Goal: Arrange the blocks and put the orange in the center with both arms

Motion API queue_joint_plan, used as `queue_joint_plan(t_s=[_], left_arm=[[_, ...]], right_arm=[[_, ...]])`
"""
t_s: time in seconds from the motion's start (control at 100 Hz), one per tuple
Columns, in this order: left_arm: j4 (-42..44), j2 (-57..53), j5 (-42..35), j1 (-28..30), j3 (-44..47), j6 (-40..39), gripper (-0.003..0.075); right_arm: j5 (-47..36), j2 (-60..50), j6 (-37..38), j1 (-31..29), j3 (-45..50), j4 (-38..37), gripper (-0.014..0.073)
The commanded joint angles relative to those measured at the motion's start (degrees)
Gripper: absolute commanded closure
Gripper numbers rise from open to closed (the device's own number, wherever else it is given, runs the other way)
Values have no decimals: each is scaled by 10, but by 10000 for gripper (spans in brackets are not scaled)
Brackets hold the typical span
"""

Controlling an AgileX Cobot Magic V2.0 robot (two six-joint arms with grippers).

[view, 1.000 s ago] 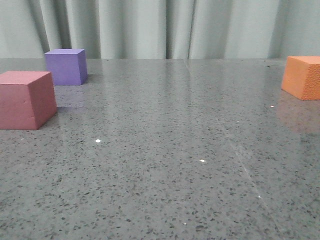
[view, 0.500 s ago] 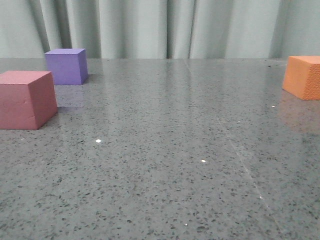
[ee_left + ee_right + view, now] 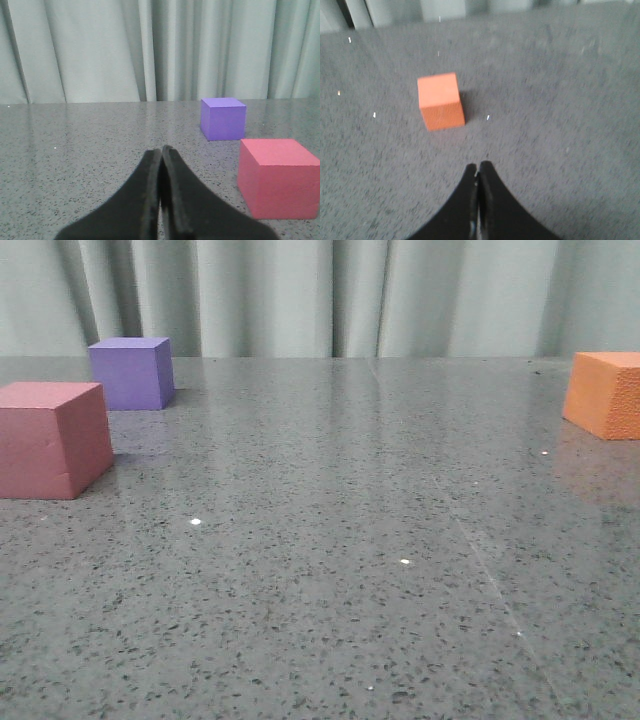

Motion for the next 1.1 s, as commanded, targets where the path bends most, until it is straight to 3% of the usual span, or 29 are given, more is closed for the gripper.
queue_joint_plan(t_s=[0.0,0.26,0.63,0.78,0.96,1.0,1.09], left_arm=[[-2,-18,-42,-3,31,-1,739],[-2,-18,-42,-3,31,-1,739],[-2,-18,-42,-3,31,-1,739],[-2,-18,-42,-3,31,-1,739],[-2,-18,-42,-3,31,-1,739],[-2,-18,-42,-3,31,-1,739],[-2,-18,-42,-3,31,-1,739]], right_arm=[[10,49,-6,-3,-42,19,662],[15,132,-6,-3,-46,35,662],[0,145,-6,-3,-46,33,634],[-4,145,-6,-3,-46,33,451],[-7,145,-6,-3,-46,33,-6],[-8,145,-6,-3,-46,33,-74],[-8,145,-7,-3,-46,33,-40]])
